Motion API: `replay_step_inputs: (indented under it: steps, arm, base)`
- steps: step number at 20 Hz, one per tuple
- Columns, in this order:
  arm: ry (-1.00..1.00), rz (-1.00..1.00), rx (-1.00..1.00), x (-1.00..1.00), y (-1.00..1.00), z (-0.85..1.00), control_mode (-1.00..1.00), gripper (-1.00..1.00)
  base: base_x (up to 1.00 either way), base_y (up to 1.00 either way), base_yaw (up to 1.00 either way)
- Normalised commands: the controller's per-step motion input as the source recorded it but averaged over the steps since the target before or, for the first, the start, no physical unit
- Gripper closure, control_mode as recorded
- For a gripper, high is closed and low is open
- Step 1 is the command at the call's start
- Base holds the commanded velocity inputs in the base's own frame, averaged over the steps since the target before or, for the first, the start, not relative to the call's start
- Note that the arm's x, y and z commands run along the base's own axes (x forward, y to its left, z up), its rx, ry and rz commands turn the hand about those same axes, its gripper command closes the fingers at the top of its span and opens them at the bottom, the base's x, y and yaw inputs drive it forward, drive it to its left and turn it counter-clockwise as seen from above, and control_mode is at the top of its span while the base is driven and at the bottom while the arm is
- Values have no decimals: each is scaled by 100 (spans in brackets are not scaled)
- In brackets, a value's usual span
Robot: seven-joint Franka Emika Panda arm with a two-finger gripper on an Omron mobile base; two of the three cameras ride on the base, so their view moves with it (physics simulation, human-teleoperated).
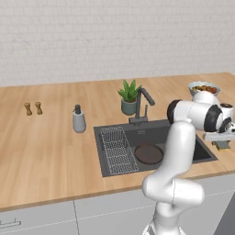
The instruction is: Pick the pan and sponge and place them into the sink. Then turn on the water.
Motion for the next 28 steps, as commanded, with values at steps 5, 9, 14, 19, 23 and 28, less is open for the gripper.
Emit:
replay_step_inputs:
  steps: [5, 9, 14, 19, 23, 28]
  arm:
    - [-5, 18, -6, -46, 75, -2, -100, 100]
    - [0, 46, -11, -15, 66, 27, -100, 100]
    - [-9, 60, -2, -19, 27, 38, -100, 100]
    - [-6, 62, 0, -34, 0, 40, -100, 100]
    - [0, 49, 0, -38, 1, 46, -100, 100]
    - [3, 39, 0, -2, 28, 56, -100, 100]
  base:
    - [0, 0, 0]
    - [0, 0, 0]
    - [0, 0, 0]
    - [0, 0, 0]
    - [0, 0, 0]
    - [0, 0, 0]
